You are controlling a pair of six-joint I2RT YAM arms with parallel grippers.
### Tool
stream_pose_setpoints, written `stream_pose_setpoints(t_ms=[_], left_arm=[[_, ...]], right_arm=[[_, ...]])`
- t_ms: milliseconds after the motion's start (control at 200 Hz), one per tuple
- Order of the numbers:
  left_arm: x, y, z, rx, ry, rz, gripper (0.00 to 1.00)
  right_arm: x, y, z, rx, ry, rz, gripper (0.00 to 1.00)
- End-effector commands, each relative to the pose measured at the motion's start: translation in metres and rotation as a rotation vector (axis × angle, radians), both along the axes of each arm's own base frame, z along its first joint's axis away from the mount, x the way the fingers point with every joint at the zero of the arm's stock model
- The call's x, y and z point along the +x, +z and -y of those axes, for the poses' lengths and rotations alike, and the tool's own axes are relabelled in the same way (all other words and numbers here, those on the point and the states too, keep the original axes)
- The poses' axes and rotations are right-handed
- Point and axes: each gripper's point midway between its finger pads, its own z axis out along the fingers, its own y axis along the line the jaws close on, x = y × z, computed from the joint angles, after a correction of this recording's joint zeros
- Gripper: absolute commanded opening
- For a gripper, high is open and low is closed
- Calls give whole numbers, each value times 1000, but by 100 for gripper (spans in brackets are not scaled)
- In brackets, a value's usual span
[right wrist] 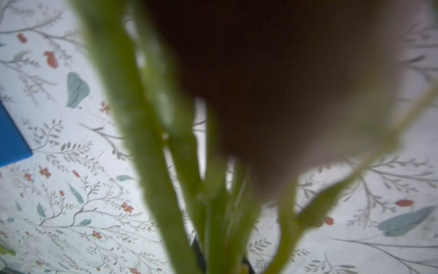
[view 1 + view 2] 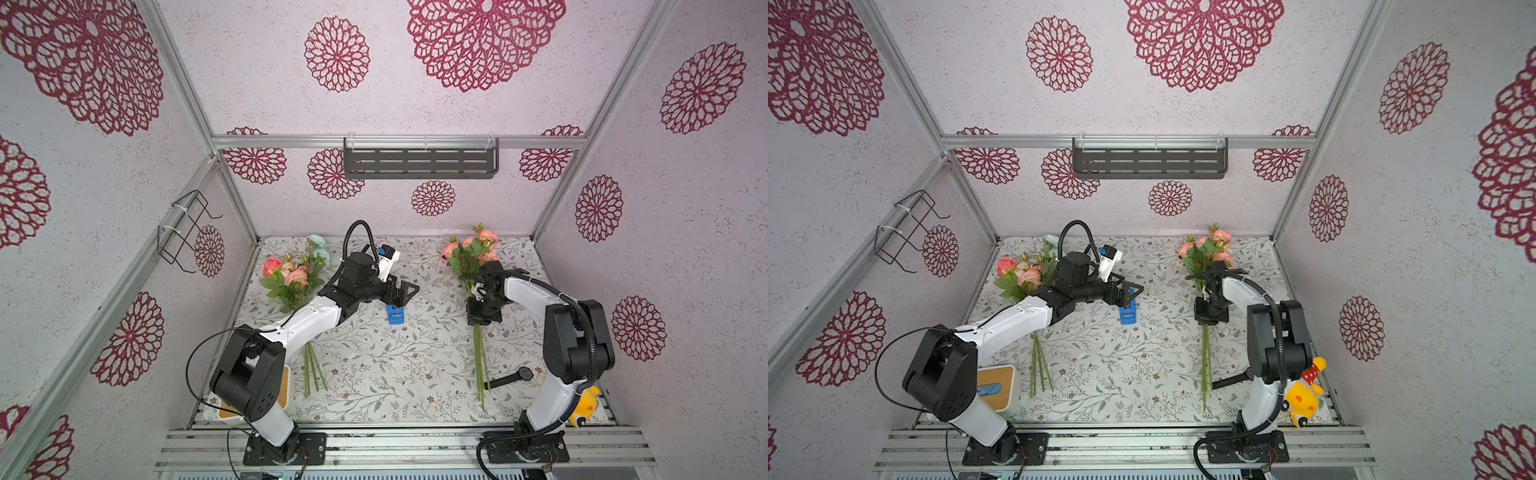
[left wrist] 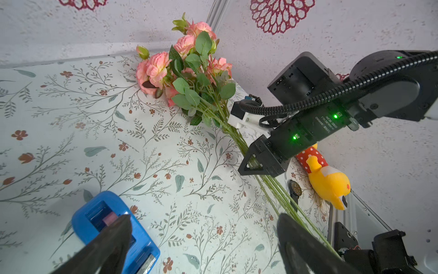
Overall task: Wrap bouquets with tape
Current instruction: Place the wrapped bouquet at the center of the board.
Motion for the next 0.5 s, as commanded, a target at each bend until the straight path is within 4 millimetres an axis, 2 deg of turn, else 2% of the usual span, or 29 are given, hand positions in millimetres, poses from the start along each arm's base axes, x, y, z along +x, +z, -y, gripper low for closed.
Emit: stream_pose_setpoints(t_ms=[0,235,325,365,425,495], left_arm=[[0,2,-4,25,11,23,98],[1,-4,-7,45,24,12,98],[1,-5,-8,50,34,13,98],[1,-4,-9,52,33,18,98],[1,-4,-9,58,34,19,98],[2,-4,-11,69,44,24,98]], right_arm=[[3,6,27,-83,-11,-8,0],[3,-13,45,-137,-10,-48,0],[4,-15,47,-130,-11,-44,0],[4,-15,46,-128,-9,-44,5],[5,-14,45,-121,-5,-31,18],[5,-13,44,-115,-4,-19,23]])
